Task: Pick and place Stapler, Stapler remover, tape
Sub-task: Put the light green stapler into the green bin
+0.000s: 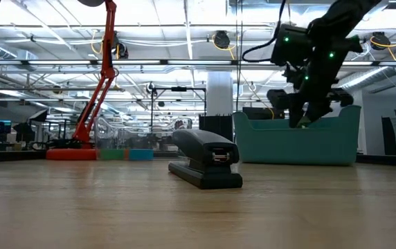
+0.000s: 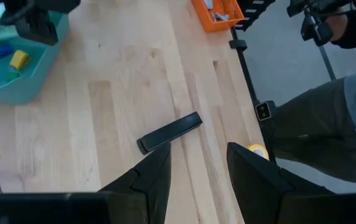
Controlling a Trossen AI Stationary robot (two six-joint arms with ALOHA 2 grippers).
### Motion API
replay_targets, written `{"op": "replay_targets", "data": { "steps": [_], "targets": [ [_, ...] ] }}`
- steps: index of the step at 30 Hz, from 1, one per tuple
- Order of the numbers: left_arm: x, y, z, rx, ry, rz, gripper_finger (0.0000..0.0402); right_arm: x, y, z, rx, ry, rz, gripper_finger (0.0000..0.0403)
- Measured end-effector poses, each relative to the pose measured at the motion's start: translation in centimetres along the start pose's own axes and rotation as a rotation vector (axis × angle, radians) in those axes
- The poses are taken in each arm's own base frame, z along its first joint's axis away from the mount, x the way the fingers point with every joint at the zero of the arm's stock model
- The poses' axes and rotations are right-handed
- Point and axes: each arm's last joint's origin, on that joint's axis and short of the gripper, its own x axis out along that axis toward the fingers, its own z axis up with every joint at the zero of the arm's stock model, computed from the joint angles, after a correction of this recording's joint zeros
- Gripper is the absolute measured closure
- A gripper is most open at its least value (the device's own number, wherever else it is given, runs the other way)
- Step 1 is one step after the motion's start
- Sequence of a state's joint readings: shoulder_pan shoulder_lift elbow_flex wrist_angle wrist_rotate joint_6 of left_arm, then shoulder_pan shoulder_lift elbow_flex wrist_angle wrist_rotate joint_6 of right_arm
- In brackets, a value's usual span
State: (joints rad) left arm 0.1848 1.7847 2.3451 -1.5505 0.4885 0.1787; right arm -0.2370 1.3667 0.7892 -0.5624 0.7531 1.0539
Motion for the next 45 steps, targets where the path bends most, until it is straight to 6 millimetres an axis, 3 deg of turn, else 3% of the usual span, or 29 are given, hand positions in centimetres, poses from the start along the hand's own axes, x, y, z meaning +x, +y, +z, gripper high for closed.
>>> {"op": "replay_targets", "data": {
  "steps": [33,45],
  "targets": [
    [0.0,0.0,0.1,-0.005,-0.006,-0.004,0.0245,1.8,1.5,-2.2,0.001,0.047,-0.037,0.028],
    [0.0,0.0,0.1,-0.004,-0.006,-0.004,0.0245,1.8,1.8,-2.1,0.029,0.04,-0.005,0.028]
  ]
}}
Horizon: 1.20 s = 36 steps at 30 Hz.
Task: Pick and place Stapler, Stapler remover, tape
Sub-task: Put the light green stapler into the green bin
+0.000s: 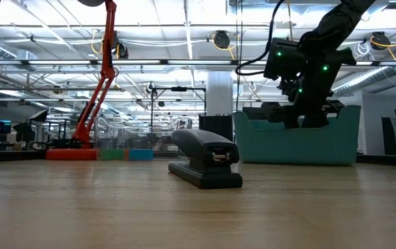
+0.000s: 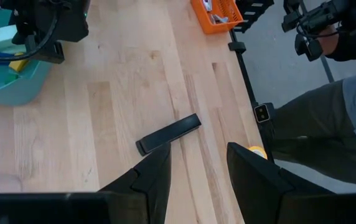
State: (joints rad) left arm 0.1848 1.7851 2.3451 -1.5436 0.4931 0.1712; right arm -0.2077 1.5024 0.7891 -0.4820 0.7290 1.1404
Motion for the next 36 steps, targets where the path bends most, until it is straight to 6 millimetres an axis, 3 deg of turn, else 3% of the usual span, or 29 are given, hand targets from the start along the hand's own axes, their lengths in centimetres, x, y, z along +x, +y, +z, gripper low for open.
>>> {"op": "replay_targets", "data": {
  "steps": [36],
  "targets": [
    [0.2,-0.5,0.1,0.013,0.005,-0.01,0.0245,0.9,-0.6,-1.2,0.053,-0.025,0.057,0.0277]
  ]
}}
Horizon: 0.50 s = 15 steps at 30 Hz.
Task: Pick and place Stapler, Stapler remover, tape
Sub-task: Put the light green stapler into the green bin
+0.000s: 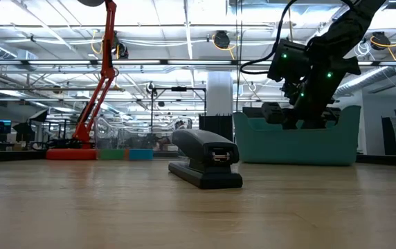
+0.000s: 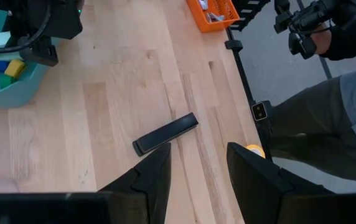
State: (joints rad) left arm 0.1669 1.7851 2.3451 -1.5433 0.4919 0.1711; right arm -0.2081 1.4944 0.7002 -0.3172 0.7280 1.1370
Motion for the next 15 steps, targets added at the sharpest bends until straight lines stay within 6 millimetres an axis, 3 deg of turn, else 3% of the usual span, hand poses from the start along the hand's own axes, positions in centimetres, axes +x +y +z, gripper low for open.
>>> {"op": "replay_targets", "data": {
  "steps": [15],
  "targets": [
    [0.0,0.0,0.0,0.0,0.0,0.0,0.0245,0.05,-0.09,-0.16,-0.04,0.033,0.008,0.0231]
  ]
}}
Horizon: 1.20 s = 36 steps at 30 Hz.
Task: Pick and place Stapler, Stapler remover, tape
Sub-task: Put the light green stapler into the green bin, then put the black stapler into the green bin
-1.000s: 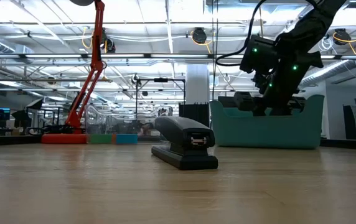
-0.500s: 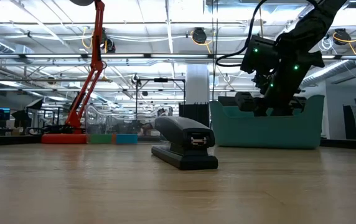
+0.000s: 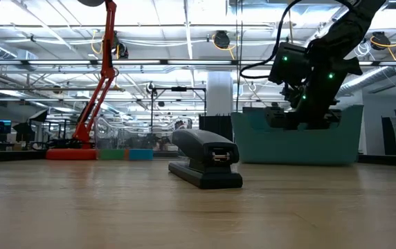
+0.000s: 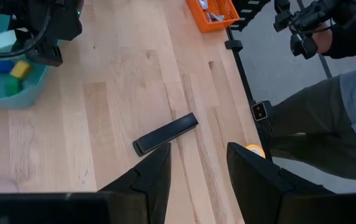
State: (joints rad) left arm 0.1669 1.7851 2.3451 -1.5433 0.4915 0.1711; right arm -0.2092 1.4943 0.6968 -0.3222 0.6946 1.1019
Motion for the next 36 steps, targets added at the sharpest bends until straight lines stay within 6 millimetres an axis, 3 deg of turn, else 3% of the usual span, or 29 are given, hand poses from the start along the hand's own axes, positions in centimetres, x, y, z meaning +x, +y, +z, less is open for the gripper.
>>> {"op": "replay_targets", "data": {
  "steps": [18,30,36],
  "targets": [
    [0.0,0.0,0.0,0.0,0.0,0.0,0.0245,-1.4,-0.2,1.4,0.026,-0.068,0.048,0.0211],
    [0.0,0.0,0.1,0.007,-0.012,0.007,0.0245,-4.8,-1.4,4.6,0.068,-0.191,0.169,0.0211],
    [0.0,0.1,0.3,0.015,-0.026,0.01,0.0245,-7.1,-1.6,6.3,0.106,-0.234,0.358,0.0211]
  ]
}}
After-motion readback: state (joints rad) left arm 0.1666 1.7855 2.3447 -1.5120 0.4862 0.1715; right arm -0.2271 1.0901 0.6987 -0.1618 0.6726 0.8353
